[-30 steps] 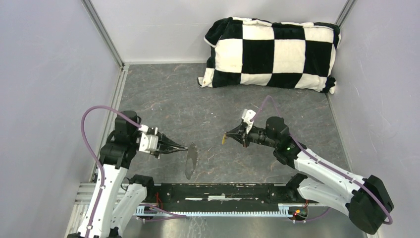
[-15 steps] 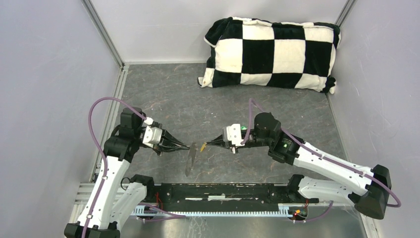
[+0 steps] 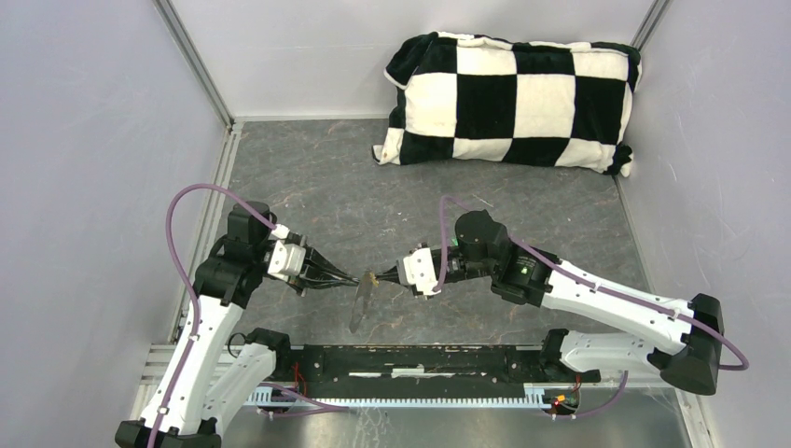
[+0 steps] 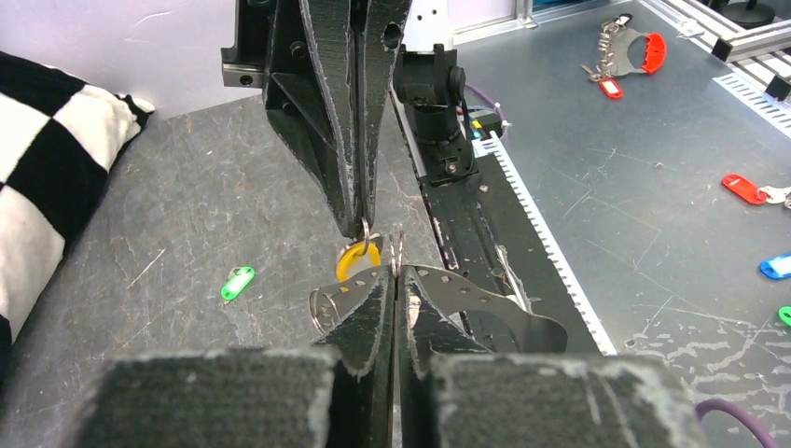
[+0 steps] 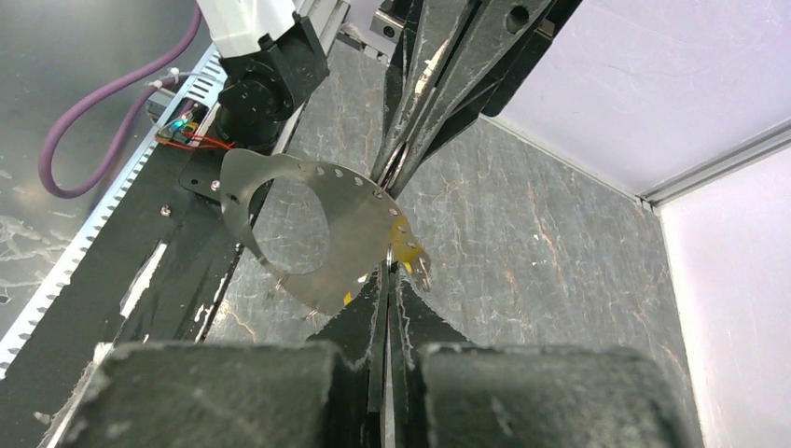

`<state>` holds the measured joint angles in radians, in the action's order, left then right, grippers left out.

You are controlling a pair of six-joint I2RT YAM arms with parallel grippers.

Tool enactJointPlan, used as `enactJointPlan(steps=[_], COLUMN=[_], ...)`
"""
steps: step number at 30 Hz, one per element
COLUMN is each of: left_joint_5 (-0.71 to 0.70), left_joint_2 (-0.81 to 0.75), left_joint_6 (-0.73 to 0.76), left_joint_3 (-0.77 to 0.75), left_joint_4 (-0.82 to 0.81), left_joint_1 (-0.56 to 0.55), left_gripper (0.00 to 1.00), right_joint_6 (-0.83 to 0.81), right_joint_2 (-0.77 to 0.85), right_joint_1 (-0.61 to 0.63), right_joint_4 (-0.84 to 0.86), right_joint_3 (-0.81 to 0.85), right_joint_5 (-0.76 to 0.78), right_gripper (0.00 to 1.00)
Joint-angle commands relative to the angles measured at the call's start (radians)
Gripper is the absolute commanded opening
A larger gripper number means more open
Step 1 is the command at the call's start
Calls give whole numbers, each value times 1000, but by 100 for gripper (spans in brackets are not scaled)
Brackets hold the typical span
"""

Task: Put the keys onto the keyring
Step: Insert the key onto the keyring.

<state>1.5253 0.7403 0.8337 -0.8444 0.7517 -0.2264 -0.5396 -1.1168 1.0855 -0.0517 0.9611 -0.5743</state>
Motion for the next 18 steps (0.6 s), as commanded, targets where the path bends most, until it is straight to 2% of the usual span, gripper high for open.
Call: enactJointPlan(steps=[1,18], left_joint_5=[108,75], left_joint_2=[-7,-15], left_joint_6=[-32,-25], left_joint_3=[-36,-30], left_joint_4=[-13,-13], left_joint_1=[-4,-4], left_gripper=[2,2], right_joint_6=[-31,3], right_joint_2=[-10,-52], right_joint_1=[12,35], right_joint_4=[-11,-26], right_joint_3=[66,115], right_joint_5=[17,14], right_gripper=[0,0])
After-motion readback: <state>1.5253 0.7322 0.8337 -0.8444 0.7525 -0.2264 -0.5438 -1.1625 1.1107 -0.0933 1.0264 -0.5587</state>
